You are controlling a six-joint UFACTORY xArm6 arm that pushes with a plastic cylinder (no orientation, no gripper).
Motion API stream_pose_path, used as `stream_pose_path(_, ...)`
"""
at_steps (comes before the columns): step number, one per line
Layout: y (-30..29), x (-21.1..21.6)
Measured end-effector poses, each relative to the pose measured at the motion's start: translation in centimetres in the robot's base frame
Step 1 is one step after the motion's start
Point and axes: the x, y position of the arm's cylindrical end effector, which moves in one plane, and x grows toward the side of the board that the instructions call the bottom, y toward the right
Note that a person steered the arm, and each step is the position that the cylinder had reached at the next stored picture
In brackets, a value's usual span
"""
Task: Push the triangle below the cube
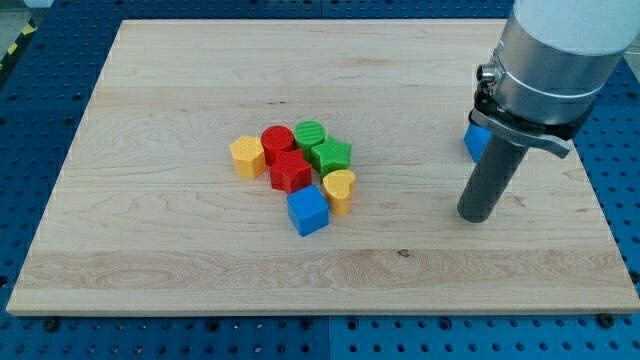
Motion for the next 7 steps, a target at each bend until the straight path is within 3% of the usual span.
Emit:
stream_pose_path(2, 0.0, -3.1)
stream_pose_path(5, 0.0, -11.8)
stream_pose_path(7, 5.2, -13.8)
